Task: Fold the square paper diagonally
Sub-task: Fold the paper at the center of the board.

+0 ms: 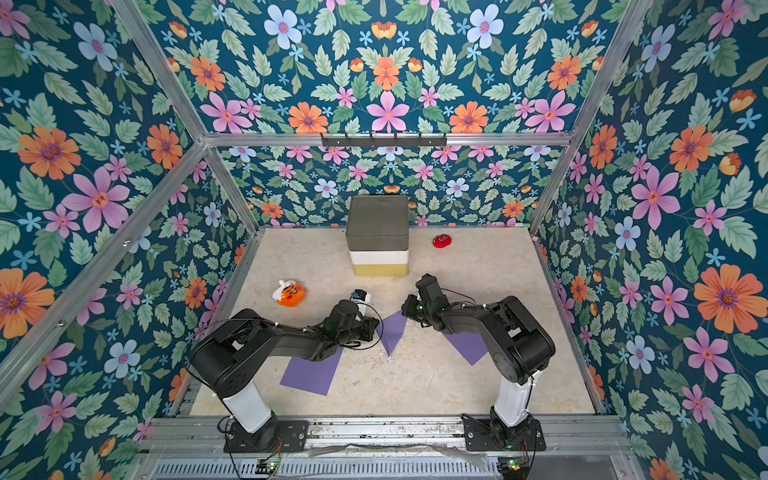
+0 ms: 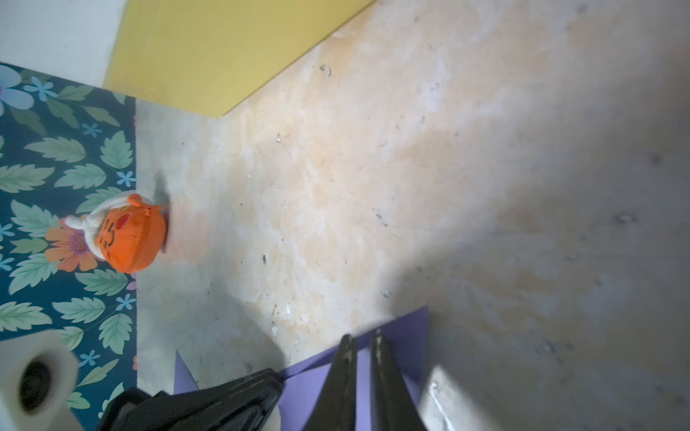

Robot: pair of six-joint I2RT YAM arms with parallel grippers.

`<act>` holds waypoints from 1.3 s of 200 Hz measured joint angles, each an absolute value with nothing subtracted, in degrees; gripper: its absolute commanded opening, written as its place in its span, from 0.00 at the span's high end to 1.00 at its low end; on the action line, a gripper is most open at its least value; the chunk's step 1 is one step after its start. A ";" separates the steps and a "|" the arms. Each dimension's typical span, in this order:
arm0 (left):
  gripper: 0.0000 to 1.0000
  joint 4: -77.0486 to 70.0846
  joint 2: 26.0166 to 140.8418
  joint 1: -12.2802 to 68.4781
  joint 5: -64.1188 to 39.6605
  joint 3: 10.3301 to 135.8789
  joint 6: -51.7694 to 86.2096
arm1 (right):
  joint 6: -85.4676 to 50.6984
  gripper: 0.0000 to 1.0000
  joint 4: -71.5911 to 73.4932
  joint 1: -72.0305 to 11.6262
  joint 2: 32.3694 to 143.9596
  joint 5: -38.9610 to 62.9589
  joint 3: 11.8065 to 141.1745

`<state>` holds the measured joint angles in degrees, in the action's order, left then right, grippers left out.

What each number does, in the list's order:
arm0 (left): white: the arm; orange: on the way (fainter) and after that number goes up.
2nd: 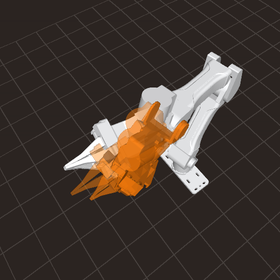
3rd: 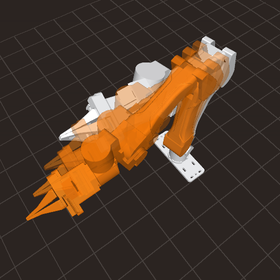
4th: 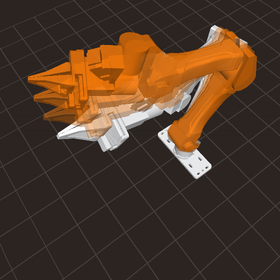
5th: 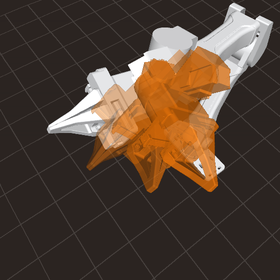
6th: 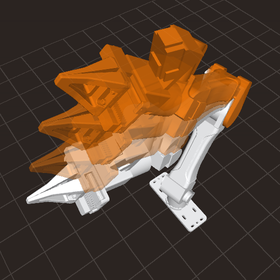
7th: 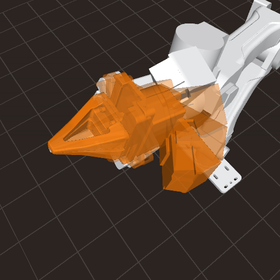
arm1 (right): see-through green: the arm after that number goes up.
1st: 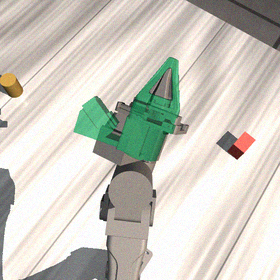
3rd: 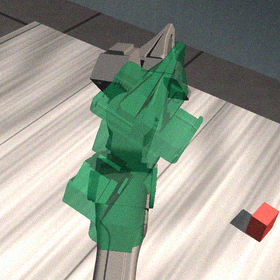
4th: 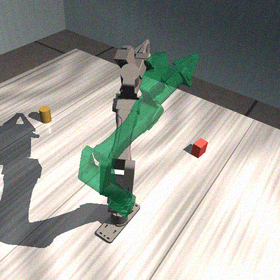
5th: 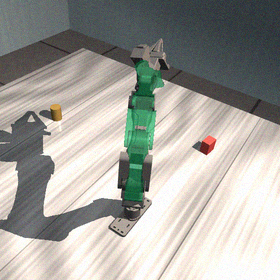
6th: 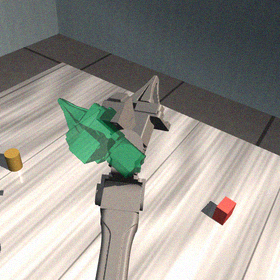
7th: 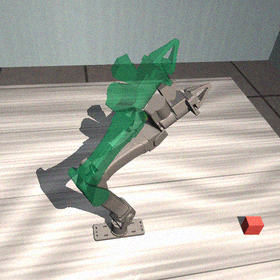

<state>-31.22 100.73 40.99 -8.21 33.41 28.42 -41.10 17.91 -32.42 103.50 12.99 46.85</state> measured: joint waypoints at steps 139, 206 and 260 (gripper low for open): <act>1.00 -31.22 100.73 41.15 -7.84 33.41 28.42 | -46.48 0.86 18.72 -36.80 91.42 10.31 38.89; 1.00 -31.88 101.38 41.21 -7.84 33.76 28.42 | -54.74 0.86 19.14 -47.27 90.74 7.01 34.85; 1.00 -31.94 101.58 41.23 -7.79 33.91 28.42 | -56.93 0.86 19.46 -47.68 91.83 5.50 32.08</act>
<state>-31.94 101.58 41.23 -7.79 33.91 28.42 -56.93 19.46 -47.68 91.83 5.50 32.08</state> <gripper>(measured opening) 0.074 0.137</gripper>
